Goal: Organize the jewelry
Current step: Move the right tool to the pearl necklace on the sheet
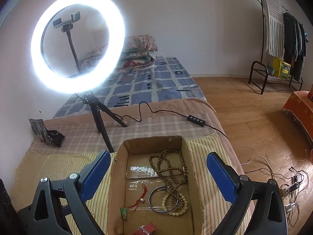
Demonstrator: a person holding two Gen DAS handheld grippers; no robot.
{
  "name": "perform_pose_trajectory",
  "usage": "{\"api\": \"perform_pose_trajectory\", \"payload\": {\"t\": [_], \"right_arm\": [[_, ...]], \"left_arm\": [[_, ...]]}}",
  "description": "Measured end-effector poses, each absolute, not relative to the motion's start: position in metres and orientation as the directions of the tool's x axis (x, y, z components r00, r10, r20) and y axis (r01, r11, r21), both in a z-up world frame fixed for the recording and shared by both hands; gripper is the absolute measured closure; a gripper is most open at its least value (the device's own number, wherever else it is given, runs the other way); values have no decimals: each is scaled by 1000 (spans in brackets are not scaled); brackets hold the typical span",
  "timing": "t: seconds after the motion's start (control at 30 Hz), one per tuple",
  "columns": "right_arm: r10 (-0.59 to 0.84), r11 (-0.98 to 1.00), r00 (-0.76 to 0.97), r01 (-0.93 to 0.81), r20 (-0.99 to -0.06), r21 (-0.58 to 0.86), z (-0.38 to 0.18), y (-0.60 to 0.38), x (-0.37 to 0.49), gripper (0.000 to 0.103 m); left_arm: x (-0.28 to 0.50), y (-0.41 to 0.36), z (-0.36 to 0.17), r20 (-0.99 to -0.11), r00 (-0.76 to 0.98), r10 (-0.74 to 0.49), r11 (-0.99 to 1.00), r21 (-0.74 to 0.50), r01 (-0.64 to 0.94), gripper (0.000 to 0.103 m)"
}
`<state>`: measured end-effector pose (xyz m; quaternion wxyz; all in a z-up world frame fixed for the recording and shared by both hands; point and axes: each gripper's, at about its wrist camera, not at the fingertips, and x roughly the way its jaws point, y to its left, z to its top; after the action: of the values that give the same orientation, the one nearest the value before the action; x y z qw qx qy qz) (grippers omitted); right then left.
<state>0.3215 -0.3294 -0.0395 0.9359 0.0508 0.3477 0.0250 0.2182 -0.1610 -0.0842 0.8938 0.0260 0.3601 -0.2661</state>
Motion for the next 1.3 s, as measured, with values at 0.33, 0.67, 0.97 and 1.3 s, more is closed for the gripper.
{"api": "perform_pose_trajectory", "payload": {"t": [0.33,0.67,0.97,1.3], "right_arm": [[109,990,771,-25,-627,141,-27,-326,269,3],[210,977,725,-134,-656,164,-49,-296,233,19],[286,950,620,-281,-731,133,-93,-243,219,36],[299,926,529,-361,-794,108,-138,-211,208,41]], "left_arm": [[209,-92,-83,-673,627,-393,891,-110,440,35],[206,-24,-100,-692,629,-354,919,-132,371,35],[203,-16,-130,-739,556,-381,899,-154,411,60],[206,-38,-173,-802,470,-368,876,-130,464,77]]}}
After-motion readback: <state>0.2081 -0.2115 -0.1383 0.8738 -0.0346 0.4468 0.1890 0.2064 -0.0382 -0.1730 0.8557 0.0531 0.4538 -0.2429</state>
